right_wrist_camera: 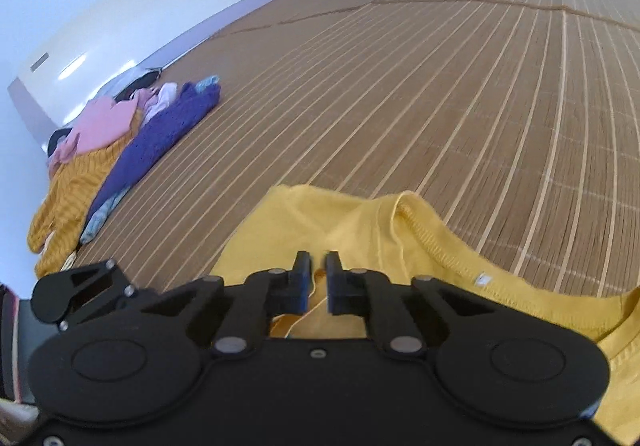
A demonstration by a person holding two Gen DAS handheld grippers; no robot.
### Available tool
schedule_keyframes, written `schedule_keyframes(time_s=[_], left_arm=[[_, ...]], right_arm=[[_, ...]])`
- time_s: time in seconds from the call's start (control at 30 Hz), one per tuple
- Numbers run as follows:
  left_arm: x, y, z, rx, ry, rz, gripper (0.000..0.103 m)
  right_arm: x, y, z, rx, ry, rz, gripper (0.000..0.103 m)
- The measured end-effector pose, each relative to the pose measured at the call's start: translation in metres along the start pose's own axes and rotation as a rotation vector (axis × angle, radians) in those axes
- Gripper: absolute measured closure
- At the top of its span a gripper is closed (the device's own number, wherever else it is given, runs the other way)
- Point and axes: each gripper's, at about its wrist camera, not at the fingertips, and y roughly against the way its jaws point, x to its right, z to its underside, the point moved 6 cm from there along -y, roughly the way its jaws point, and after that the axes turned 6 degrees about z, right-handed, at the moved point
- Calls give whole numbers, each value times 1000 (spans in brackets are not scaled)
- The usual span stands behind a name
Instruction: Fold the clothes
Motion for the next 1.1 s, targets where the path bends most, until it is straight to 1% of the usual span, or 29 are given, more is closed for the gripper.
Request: schedule_keyframes(time_s=[0.07,0.1,0.17,0.2,0.27,0.3,0.33,0.37,0.47,0.53,0.6,0.63,0.73,0.77,0.9,1.0,1.07,1.1], left_arm=[[1,0,0,0,-6,-2,38],[1,0,0,0,-8,-3,38],[-1,0,0,-1,-4,0,38],[-1,0,0,0,-2,2,38],[-2,0,0,3,1,7,38],[-2,1,0,5,0,11,38],[-2,3,0,8,-3,17,37],[-3,5,1,10,-4,22,37],[-1,10,0,19,-9,28,37],[3,12,-1,33,-26,33,37],[8,12,-2,43,-52,41,37],[10,12,-2,43,-66,47,37],[15,11,0,28,-92,64,37],[16,11,0,27,-94,64,37],[15,11,1,25,-88,66,37],[15,12,1,22,-88,66,37],[15,12,1,20,-88,66,36],[15,11,1,19,-88,66,36]], right_arm=[[6,3,-6,33,-38,15,96],[8,1,-8,34,-50,25,96],[9,1,-8,40,-23,73,96],[8,2,-8,45,-9,94,93],[8,4,-5,39,-21,83,83],[6,9,-3,37,-29,71,73],[4,13,-2,35,-37,58,67],[2,19,1,43,-42,47,66],[-14,34,14,35,-56,-29,66],[-28,38,25,23,-31,-58,69],[-43,36,32,38,2,-45,70],[-51,30,34,37,29,-18,70],[-64,21,45,-23,69,26,69],[-67,21,48,-30,72,20,69],[-69,26,64,-44,67,-48,69],[-70,20,69,-57,88,-44,69],[-73,18,69,-49,88,-67,70],[-73,16,68,-50,87,-65,70]])
